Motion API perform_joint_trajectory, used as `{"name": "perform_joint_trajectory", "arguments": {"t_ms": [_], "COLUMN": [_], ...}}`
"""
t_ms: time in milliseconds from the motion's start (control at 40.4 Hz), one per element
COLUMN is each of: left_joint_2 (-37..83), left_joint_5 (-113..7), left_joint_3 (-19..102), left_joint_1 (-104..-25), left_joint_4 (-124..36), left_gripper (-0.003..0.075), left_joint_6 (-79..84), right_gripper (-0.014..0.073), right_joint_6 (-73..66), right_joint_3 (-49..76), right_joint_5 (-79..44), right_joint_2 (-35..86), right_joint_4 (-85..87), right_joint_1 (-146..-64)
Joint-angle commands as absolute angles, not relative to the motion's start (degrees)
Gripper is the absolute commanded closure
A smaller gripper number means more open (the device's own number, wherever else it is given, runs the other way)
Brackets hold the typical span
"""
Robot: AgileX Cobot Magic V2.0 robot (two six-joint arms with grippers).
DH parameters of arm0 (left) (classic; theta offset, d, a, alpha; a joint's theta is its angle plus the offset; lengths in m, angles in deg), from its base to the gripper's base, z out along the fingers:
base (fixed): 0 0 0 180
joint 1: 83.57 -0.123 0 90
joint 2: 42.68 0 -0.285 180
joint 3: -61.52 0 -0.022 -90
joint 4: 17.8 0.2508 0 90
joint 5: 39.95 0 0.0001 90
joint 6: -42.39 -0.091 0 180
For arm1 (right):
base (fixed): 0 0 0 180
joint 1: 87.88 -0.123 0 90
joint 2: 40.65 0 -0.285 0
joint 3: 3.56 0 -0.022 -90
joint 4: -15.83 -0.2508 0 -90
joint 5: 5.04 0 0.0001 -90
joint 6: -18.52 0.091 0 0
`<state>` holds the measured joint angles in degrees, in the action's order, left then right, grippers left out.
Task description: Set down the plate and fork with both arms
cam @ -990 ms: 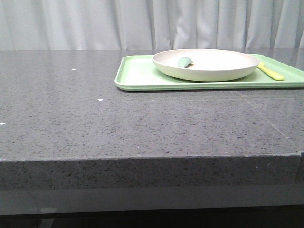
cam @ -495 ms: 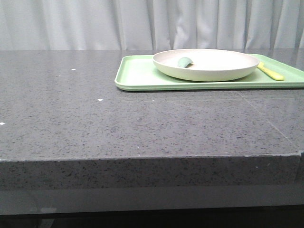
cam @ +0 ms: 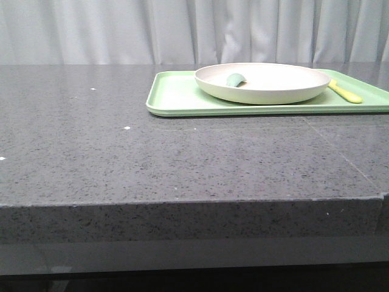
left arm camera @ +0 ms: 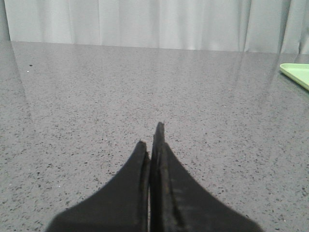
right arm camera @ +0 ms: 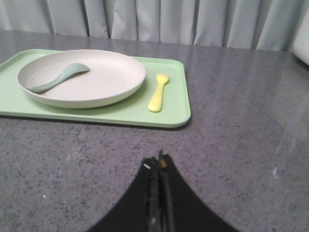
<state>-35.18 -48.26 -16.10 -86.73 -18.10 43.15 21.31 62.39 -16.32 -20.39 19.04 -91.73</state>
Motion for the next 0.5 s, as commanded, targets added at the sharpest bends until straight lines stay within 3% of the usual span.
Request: {"name": "perform_joint_trajectory", "arguments": {"t_ms": [0, 470], "left_joint_2": [-36.30, -36.30], "left_joint_5": [-43.53, -43.53], "left_joint_3": [-16.17, -16.17], "left_joint_1": [-86.79, -86.79], "left_joint_4": [-18.55, -18.55], "left_gripper": [0.0738, 0.0738], "left_joint_6": [43.35, 43.35], "right_gripper": [0.0662, 0.0662], "right_joint_6": [19.60, 19.14], "right_joint_3": [64.77, 75.06], "right_joint_5": [-8.38, -12.53], "right_joint_2": [-23.21, -34.60], "right_joint_4": [17.31, 13.69], "right_joint_1": [-91.59, -90.96]}}
